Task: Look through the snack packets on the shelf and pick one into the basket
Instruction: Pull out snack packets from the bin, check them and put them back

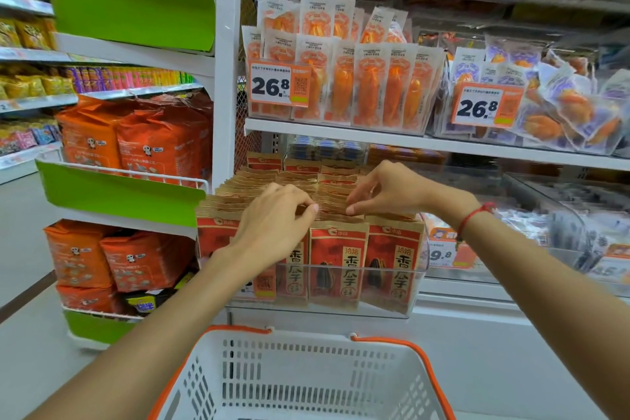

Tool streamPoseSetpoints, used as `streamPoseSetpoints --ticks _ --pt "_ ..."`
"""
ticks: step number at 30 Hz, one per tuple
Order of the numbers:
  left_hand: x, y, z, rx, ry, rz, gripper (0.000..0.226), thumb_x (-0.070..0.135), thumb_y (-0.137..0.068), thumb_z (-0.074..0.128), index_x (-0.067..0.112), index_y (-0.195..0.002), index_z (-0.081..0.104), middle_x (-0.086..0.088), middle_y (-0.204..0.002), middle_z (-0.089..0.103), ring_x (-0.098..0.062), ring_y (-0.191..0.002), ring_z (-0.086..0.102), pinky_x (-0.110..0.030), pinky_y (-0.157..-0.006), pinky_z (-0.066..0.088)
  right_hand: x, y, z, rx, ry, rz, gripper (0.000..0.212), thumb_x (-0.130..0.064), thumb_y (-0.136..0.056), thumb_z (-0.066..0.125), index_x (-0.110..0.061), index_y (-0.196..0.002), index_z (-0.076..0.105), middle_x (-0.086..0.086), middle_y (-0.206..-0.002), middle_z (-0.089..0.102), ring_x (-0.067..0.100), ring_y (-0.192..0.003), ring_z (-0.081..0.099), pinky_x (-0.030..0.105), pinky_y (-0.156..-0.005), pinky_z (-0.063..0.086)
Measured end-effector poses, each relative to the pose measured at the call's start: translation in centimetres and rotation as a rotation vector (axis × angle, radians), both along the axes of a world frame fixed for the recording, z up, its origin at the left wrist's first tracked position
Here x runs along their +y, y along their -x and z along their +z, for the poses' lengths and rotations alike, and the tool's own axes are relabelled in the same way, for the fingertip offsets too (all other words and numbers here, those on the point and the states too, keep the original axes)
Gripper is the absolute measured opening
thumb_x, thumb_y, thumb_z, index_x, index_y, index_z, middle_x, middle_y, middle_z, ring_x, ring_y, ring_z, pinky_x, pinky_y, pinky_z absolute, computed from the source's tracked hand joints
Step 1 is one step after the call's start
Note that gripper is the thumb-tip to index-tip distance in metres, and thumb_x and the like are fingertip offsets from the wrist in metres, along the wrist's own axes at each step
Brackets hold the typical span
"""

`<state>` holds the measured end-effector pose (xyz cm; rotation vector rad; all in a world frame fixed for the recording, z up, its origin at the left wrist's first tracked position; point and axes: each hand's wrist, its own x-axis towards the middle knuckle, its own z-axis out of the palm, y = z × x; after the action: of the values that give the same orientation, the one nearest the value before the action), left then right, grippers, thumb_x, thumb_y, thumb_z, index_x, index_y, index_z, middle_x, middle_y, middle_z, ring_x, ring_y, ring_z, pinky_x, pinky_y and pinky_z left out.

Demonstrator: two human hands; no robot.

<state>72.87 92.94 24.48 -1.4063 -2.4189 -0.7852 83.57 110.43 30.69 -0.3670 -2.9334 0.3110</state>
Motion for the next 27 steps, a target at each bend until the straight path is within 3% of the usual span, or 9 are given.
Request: streamPoseSetpoints --ticks 3,8,13,17,22,27 --pt "-0.1 0.4 -0.1 -0.03 -0.004 -0.013 0.031 0.041 -0.1 0.043 0.026 -0.115 0.066 0.013 -0.123 0.062 -0.01 -0.121 0.044 -0.028 -0.086 0.037 0.0 0.9 -0.7 -0.034 -0.044 -0.035 0.02 -0.037 -0.083 0.074 -0.022 -0.096 0.078 -0.011 -0.081 0.065 0.003 -0.074 0.055 0.025 -0.072 0.042" --pt "-0.1 0.5 0.0 -0.054 0.003 -0.032 0.031 0.038 -0.102 0.041 0.027 -0.115 0.066 0.012 -0.117 0.064 -0.011 -0.117 0.046 -0.031 -0.084 0.041 0.1 1.2 -1.0 -0.067 -0.083 -0.048 0.022 -0.039 -0.086 0.069 -0.023 -0.098 0.078 -0.018 -0.076 0.057 0.01 -0.082 0.054 0.03 -0.075 0.043" --pt "0.1 0.8 0.2 -0.149 -0.031 -0.012 0.025 0.041 -0.099 0.047 0.034 -0.112 0.066 0.014 -0.122 0.063 -0.012 -0.122 0.048 -0.033 -0.088 0.041 0.5 0.4 -2.6 0.151 0.055 -0.06 0.016 -0.037 -0.085 0.071 -0.023 -0.088 0.079 -0.016 -0.076 0.06 0.008 -0.081 0.055 0.03 -0.073 0.047" --pt "0.6 1.1 0.5 -0.207 -0.118 0.032 0.019 0.038 -0.098 0.051 0.038 -0.109 0.066 0.018 -0.111 0.065 -0.008 -0.1 0.06 -0.026 -0.076 0.044 0.2 -0.1 -3.3 0.297 0.024 -0.076 0.021 -0.038 -0.087 0.068 -0.022 -0.095 0.078 -0.008 -0.088 0.06 0.013 -0.085 0.055 0.036 -0.074 0.049" --pt "1.0 1.2 0.6 -0.238 -0.165 0.059 0.029 0.027 -0.098 0.054 0.034 -0.126 0.055 0.019 -0.11 0.061 -0.003 -0.101 0.056 -0.024 -0.076 0.039 0.2 -0.8 -3.3 0.464 0.071 -0.003 0.009 -0.036 -0.092 0.062 -0.031 -0.087 0.068 -0.016 -0.085 0.068 0.004 -0.08 0.062 0.041 -0.076 0.056" --pt "1.1 1.4 0.7 -0.269 -0.164 -0.003 0.039 0.021 -0.097 0.056 0.026 -0.135 0.051 0.014 -0.123 0.061 -0.008 -0.114 0.057 -0.03 -0.092 0.045 -0.7 -0.8 -2.0 0.613 0.203 0.105 0.014 -0.03 -0.094 0.06 -0.019 -0.093 0.07 -0.009 -0.088 0.072 0.006 -0.087 0.066 0.029 -0.078 0.055"
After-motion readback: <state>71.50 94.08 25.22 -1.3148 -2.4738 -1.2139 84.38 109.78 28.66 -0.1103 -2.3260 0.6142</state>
